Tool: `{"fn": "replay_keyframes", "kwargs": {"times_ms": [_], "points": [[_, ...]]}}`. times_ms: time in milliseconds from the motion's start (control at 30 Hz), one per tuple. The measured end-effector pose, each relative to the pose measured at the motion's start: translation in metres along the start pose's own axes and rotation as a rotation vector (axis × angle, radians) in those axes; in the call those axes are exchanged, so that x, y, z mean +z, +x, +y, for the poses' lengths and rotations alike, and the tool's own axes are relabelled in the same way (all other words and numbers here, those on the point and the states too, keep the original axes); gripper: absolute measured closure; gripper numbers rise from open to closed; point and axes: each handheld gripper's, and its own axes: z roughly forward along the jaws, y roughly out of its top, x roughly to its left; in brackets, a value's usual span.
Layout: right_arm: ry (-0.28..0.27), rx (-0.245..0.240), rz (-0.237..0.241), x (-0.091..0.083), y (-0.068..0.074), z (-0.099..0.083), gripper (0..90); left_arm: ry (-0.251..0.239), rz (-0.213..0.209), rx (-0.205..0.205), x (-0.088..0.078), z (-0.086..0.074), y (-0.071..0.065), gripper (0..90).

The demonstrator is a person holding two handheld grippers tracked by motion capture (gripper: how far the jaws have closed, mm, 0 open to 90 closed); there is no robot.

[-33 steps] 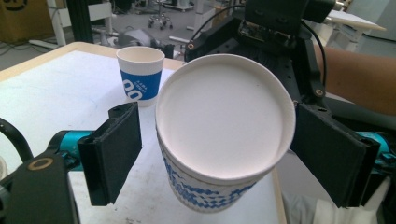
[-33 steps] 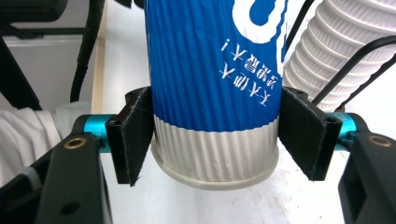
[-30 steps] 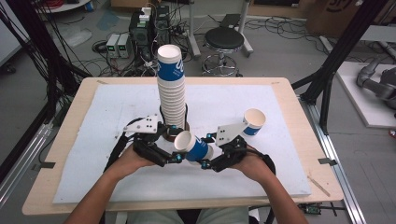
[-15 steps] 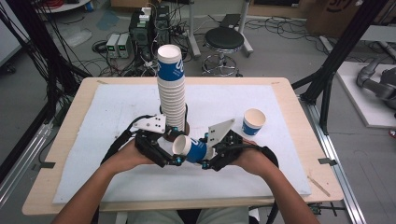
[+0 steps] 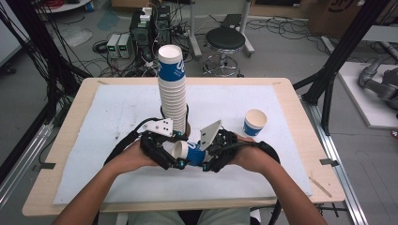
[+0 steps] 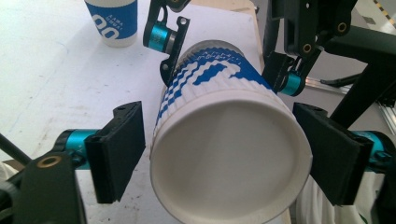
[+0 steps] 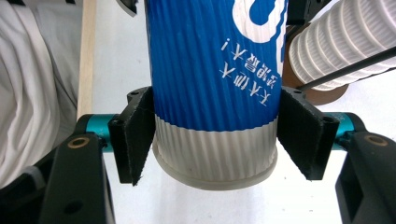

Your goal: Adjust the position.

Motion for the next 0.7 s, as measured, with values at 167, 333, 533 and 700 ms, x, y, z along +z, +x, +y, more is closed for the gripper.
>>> {"fn": "replay_keyframes", "kwargs": {"times_ms": [167, 333, 533, 700], "points": [[0.022, -0.014, 0.005, 0.000, 0.002, 0.004, 32.2, 0.025, -0.028, 0.004, 0.001, -0.001, 0.001, 26.7], [0.025, -0.009, 0.003, 0.000, 0.002, 0.003, 32.2, 0.031, -0.019, 0.010, 0.001, -0.001, 0.001, 28.3], [-0.031, 0.038, -0.003, -0.002, -0.001, -0.002, 24.8, -0.002, -0.011, 0.029, 0.000, -0.003, 0.002, 28.7], [-0.142, 0.091, -0.002, -0.008, -0.003, -0.013, 19.3, -0.044, -0.010, 0.038, -0.001, -0.010, 0.002, 28.8]]}}
